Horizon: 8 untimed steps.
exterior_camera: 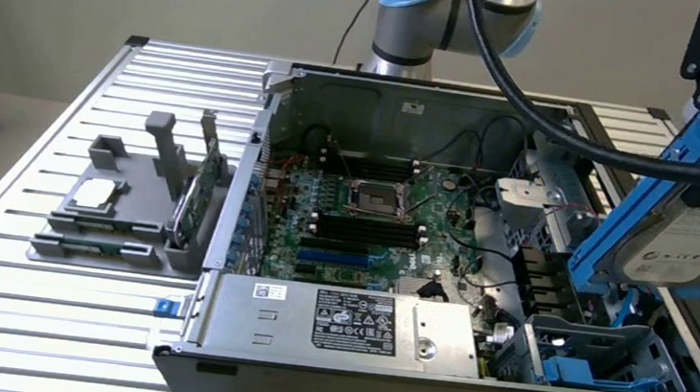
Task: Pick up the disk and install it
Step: 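Pick up the disk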
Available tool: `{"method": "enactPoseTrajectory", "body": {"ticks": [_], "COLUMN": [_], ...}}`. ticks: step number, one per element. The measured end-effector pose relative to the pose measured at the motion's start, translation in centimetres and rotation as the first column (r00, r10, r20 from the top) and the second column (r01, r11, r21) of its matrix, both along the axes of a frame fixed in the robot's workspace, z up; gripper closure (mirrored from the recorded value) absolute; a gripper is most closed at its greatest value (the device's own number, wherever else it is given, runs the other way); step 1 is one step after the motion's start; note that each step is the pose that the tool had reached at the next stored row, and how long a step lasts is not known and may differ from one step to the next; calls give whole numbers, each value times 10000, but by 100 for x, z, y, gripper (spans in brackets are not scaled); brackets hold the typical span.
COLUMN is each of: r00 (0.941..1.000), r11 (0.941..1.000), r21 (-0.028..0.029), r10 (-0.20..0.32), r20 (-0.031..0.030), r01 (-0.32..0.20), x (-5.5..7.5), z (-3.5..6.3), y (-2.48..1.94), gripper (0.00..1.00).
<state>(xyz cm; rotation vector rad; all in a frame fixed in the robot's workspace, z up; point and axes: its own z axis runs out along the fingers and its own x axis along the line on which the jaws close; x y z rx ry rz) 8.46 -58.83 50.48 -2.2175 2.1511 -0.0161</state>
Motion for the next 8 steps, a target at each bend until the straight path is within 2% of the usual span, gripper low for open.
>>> {"method": "enactPoseTrajectory", "body": {"ticks": [8], "r00": [9944], "r11": [9944], "r21": [-1], "r10": [-1057], "r20": [-1], "r01": [1057], "x": [6], "z": [0], "y": [0], "gripper": [67]}}
